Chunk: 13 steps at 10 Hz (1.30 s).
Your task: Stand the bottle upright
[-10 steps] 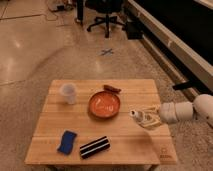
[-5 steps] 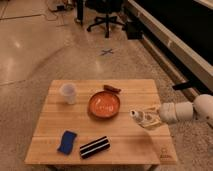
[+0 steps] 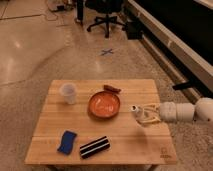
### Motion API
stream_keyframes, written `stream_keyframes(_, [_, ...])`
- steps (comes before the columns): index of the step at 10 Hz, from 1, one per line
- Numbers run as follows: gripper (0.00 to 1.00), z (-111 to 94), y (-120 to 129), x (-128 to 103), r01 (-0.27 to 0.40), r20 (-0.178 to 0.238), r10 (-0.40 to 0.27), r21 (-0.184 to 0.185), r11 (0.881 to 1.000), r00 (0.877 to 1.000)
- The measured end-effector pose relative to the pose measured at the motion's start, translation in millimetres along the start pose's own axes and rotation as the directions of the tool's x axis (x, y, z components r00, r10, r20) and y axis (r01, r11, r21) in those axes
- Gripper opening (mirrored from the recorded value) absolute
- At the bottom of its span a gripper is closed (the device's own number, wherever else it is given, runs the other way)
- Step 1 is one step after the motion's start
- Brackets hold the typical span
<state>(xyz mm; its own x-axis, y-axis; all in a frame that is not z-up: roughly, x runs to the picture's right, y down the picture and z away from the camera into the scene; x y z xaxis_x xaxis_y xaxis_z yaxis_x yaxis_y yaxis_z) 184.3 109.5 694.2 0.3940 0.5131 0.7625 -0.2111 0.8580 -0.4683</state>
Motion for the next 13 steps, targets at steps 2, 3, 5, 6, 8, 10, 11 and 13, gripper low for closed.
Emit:
stream_keyframes(2, [0.05,3,-2,9,-0.002,0.057,0.001,0.020,1.000,0.998])
stream_keyframes(3, [0.05,5,-2,14,-0.002,0.068,0.001,0.023,1.000,0.998])
stream_keyframes(5, [0.05,8,-2,28,-0.012,0.090,0.009,0.029,1.000,0.996])
stream_keyframes(6, [0.05,8,-3,35,-0.020,0.101,0.017,0.034,0.999,0.995])
stream_keyframes(8, [0.05,7,-8,46,-0.045,0.122,0.038,0.049,0.998,0.992])
stream_keyframes(10, [0.05,4,-12,53,-0.072,0.141,0.063,0.064,0.995,0.988])
stream_keyframes(11, [0.05,4,-13,55,-0.083,0.148,0.072,0.066,0.994,0.986])
stream_keyframes(13, [0.05,2,-15,62,-0.107,0.160,0.093,0.075,0.991,0.983])
